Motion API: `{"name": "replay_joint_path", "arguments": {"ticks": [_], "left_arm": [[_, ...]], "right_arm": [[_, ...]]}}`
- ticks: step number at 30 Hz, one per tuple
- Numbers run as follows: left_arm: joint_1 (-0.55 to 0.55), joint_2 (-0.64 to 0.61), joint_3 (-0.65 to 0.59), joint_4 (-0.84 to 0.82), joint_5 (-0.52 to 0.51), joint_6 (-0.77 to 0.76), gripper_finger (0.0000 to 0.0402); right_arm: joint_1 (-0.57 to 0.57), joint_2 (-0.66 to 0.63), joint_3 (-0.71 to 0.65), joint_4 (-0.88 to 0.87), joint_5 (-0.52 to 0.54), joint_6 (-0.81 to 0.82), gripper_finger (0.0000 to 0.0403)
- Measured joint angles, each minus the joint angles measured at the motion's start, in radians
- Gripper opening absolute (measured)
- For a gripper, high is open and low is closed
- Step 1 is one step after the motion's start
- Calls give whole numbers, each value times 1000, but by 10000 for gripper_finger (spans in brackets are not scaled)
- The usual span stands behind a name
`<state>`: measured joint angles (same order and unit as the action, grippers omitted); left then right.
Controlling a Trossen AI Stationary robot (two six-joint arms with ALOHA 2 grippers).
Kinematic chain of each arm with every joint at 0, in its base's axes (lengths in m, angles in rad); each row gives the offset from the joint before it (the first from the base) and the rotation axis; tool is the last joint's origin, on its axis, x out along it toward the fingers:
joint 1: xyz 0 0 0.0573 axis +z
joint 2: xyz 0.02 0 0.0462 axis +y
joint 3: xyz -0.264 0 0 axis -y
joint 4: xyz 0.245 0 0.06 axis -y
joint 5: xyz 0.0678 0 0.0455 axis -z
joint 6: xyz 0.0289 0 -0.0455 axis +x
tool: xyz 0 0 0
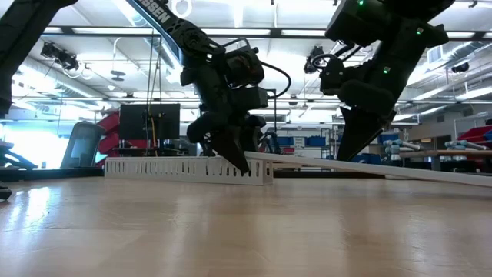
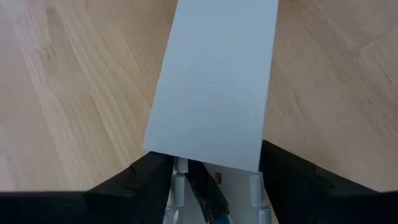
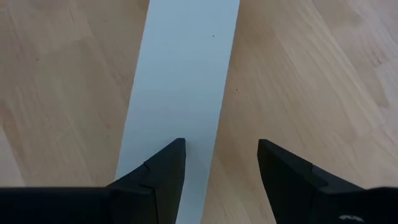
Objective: Ziptie cables
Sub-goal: Close the white cable duct lid
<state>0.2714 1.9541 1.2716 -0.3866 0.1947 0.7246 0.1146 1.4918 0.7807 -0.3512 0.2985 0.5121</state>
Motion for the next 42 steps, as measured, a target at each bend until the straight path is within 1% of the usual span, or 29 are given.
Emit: {"name": "replay_joint_path", "arguments": {"ticks": [7,16,20,25,32,36,42], "left_arm": [[0,0,0,15,-8,-3,238],[1,2,-1,25,-18,-3,280],[1,3,-2,18,-18,-3,293],[1,3,-2,17,-20,-2,296],[1,3,-2,23,-52,-2,296],[1,-7,-2,18,-53,-5,296],[2,-56,-1,28,-3,-25,296]], "right_arm": [[0,-27,0,13,-14,-2,192],[0,-119,0,13,-13,-18,192],[1,-147,0,10,7,-18,191],[1,-157,0,7,21,-18,191],[1,-157,0,7,21,-18,191],[1,-157,0,9,57,-18,191],[0,-157,1,15,74,-25,192]]}}
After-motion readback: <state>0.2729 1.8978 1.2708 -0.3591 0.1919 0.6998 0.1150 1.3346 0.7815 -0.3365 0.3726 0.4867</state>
